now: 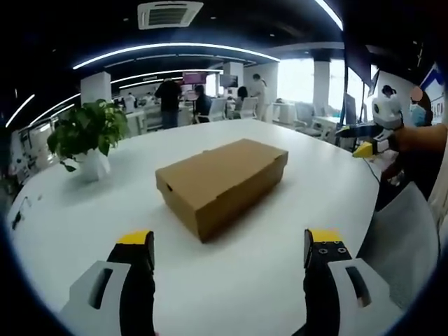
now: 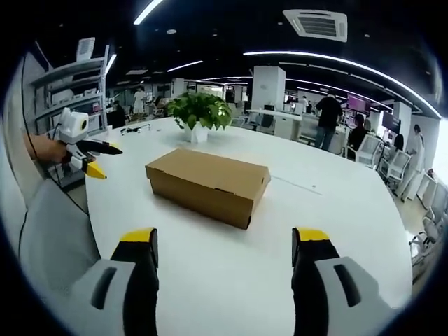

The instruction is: Operate the shoe box by opening the lid, removing the specified soft item, and placing it in the target area until the item is outside and the box remains undamaged.

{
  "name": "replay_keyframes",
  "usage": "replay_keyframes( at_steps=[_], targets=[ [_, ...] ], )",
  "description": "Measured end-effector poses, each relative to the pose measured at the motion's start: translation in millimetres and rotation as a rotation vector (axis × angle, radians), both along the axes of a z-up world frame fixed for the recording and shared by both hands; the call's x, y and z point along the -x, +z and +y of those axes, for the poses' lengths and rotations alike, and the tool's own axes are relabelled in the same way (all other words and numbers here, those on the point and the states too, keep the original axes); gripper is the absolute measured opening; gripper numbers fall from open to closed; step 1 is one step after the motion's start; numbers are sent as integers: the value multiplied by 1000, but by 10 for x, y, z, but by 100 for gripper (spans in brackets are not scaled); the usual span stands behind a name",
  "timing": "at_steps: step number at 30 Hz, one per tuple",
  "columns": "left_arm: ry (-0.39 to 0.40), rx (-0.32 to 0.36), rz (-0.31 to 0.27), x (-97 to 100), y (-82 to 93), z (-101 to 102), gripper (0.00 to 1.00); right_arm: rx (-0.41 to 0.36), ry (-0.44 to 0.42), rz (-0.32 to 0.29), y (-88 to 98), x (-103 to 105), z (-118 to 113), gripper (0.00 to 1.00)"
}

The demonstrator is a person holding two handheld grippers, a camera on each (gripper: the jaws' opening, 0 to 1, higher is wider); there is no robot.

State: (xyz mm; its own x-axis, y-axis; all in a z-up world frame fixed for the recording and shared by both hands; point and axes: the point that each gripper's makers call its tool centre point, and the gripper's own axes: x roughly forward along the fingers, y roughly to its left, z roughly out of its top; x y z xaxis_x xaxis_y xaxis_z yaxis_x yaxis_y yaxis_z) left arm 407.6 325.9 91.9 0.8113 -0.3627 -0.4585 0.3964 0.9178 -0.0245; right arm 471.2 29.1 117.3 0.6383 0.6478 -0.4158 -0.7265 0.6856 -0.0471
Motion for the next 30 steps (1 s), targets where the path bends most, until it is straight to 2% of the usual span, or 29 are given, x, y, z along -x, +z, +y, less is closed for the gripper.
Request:
replay_keyframes(
  at_steps=[10, 21, 27, 30],
  targets=[
    [16, 0, 14, -177, -83, 4, 88, 19, 53, 14, -142, -209, 126, 73],
    [35, -13, 10, -386, -134, 28, 85, 25, 105, 3, -217, -455, 244, 70],
    [33, -20, 16, -506, -175, 13, 82, 8, 132, -1, -236, -580, 303, 62],
    [34, -27, 14, -559, -174, 21, 81, 2, 139, 6, -251, -635, 336, 63]
  ],
)
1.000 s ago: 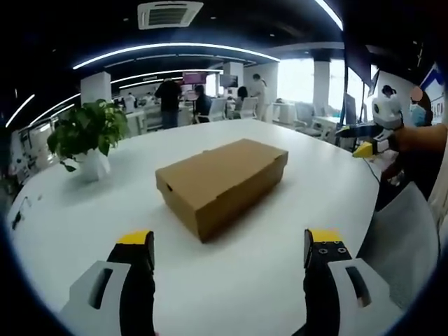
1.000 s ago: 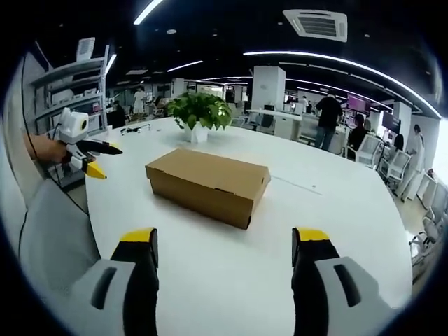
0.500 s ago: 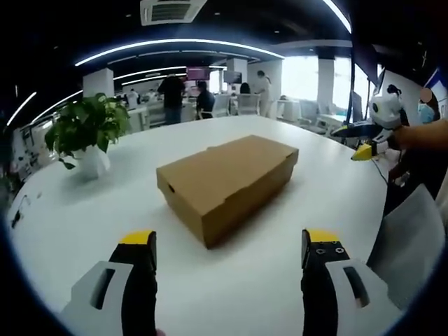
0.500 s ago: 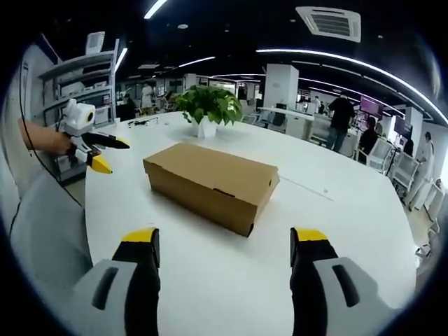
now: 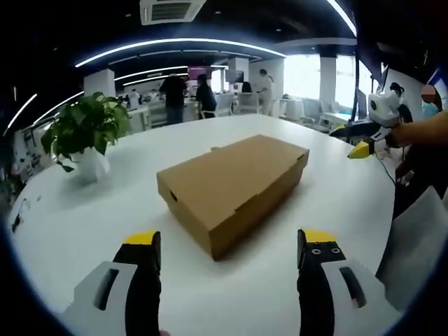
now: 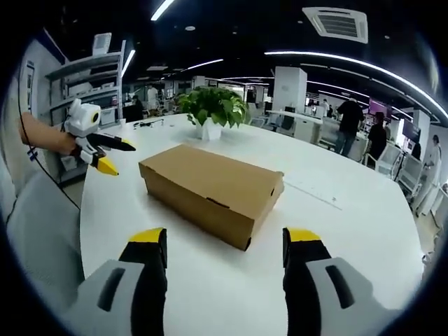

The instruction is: Operate the shoe box by opening the lid, removing the specified soft item, and placing it in the target area until the item is outside and the box remains undamaged.

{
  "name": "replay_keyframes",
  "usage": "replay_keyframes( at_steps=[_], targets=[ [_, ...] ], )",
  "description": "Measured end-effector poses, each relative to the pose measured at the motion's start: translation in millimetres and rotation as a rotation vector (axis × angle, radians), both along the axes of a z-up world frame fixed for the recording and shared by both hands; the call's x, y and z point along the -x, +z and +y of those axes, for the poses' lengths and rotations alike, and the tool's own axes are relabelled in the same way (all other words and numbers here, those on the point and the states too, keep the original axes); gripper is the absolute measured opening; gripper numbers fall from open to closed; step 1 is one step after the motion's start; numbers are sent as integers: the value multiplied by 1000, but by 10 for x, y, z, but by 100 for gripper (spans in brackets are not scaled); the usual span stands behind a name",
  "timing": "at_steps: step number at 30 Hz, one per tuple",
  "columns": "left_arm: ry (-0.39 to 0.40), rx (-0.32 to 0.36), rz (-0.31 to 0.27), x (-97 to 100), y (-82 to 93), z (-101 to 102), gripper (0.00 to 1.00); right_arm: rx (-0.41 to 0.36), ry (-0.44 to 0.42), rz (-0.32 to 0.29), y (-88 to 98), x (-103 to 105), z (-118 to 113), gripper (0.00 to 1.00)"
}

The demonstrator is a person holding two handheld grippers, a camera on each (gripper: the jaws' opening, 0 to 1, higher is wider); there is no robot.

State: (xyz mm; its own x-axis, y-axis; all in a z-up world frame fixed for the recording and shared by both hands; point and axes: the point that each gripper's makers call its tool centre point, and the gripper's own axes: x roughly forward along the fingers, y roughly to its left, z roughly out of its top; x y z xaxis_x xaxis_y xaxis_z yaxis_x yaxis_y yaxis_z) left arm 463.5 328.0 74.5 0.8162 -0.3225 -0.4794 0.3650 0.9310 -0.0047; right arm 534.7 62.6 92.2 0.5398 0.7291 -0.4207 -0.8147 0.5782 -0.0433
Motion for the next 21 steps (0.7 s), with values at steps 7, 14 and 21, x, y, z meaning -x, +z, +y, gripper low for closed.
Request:
replay_keyframes(
  at_steps=[7, 14, 21],
  targets=[
    [22, -1, -7, -126, -24, 36, 80, 7, 23, 20, -91, -119, 91, 63],
    [22, 8, 9, -197, -92, 7, 78, 20, 46, 35, -192, -219, 185, 63],
    [20, 8, 22, -250, -154, -2, 77, 34, 65, 45, -269, -313, 252, 61]
  ],
)
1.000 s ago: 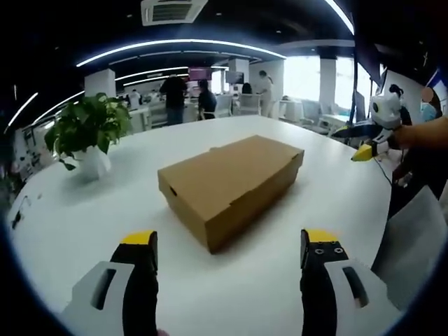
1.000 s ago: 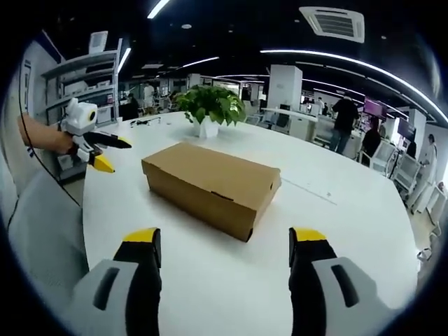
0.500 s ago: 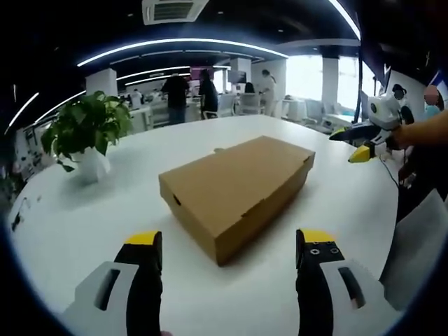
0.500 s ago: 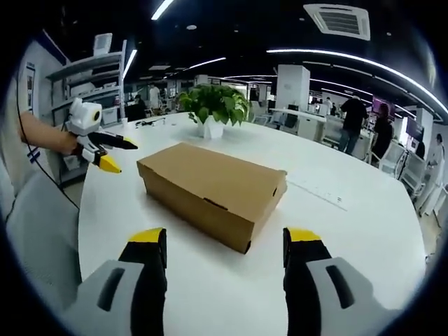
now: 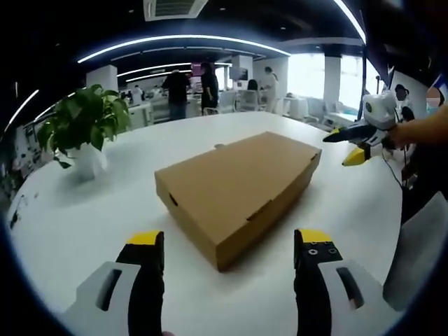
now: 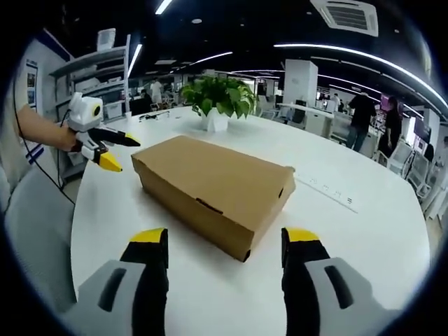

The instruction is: Operate the shoe box by opening the lid, removing the specified soft item, and placing it in the target area until the item is outside and the box remains undamaged.

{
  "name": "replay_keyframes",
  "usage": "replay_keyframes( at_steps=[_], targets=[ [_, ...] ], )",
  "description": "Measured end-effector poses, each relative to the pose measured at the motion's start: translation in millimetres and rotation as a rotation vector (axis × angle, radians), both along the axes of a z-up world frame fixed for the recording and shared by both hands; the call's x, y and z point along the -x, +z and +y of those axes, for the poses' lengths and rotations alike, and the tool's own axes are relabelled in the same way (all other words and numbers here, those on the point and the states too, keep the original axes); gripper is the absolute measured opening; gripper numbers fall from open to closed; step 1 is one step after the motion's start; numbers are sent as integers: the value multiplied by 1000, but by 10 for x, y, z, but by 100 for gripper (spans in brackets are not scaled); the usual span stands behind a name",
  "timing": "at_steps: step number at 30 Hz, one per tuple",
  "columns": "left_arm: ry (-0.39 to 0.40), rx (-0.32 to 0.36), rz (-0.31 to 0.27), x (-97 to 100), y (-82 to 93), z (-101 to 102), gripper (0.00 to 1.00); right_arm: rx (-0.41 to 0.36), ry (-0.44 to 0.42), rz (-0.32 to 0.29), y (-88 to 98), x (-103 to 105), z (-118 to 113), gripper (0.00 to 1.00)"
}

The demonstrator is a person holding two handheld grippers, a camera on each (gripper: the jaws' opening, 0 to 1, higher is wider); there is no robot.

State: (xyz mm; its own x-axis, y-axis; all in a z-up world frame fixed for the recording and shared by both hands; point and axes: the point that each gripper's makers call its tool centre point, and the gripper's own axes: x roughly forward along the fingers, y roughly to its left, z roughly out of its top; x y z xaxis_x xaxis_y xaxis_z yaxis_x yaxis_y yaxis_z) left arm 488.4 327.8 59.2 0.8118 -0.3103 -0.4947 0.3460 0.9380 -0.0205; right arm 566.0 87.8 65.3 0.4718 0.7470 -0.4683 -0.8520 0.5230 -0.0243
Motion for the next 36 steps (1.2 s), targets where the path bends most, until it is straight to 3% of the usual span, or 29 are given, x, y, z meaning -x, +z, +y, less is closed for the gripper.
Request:
replay_keyframes(
  at_steps=[22, 36],
  targets=[
    [11, -1, 14, -295, -121, -61, 69, 8, 33, 40, -204, -350, 206, 53],
    [16, 1, 18, -370, -188, -35, 64, 12, 33, 54, -279, -341, 286, 50]
  ],
)
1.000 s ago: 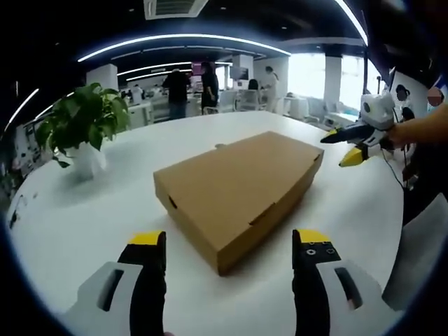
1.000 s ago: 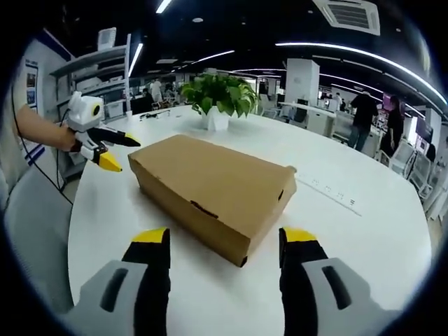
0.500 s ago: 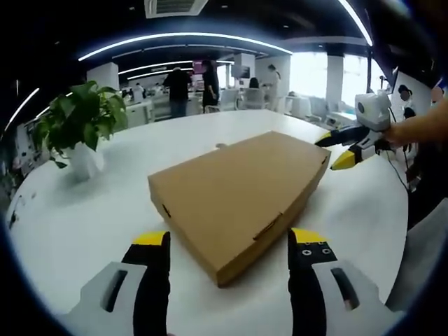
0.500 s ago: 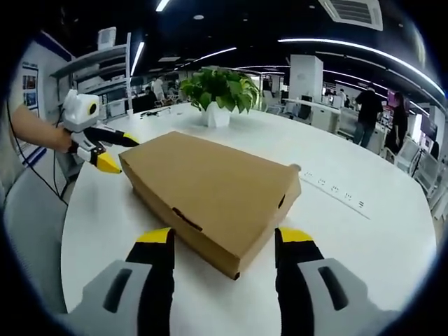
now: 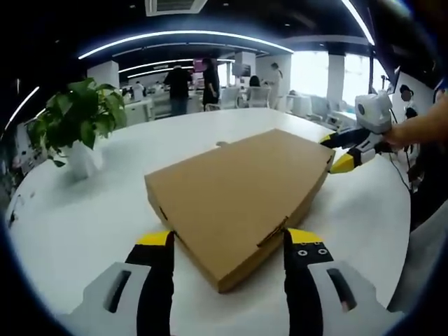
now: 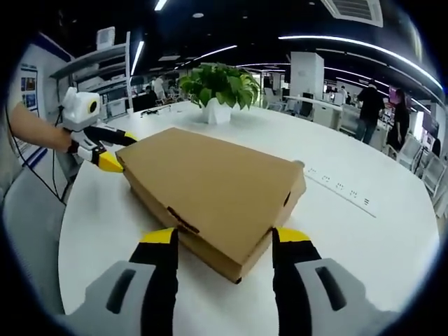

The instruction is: Operate the shoe box by opening the lid, removing the specified soft item, and placing it in the target area until the item is outside and the box remains undamaged.

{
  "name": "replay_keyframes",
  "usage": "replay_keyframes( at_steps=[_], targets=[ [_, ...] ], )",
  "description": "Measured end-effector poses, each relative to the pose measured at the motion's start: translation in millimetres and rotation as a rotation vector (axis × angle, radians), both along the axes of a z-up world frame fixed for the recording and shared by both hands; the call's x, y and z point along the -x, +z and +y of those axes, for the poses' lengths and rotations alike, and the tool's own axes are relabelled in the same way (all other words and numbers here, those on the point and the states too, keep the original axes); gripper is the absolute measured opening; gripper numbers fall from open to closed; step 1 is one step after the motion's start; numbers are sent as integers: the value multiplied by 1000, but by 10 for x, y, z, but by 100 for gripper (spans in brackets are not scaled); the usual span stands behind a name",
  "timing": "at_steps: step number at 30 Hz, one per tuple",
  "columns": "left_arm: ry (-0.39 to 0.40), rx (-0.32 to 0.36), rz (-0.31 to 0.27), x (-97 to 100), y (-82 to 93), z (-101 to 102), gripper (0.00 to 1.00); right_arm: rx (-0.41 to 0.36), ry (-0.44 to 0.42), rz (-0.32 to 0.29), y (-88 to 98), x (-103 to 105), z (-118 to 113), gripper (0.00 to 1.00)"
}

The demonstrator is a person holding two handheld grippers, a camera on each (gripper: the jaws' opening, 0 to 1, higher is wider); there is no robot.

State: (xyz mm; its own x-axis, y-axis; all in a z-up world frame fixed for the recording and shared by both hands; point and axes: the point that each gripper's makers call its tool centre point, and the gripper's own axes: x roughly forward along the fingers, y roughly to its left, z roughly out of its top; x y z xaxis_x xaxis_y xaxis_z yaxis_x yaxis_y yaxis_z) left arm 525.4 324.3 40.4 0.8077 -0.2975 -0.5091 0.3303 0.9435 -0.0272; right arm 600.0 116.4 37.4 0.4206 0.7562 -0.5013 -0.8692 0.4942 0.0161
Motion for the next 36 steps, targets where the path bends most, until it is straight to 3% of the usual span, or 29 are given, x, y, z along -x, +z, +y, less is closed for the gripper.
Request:
replay_keyframes(
  at_steps=[12, 36],
  targets=[
    [-12, 12, -1, 37, 44, -30, 62, 4, -24, 2, -8, 27, 9, 49],
    [-77, 5, 28, 181, 9, 108, 61, 7, -79, 3, 4, 349, 76, 48]
  ],
)
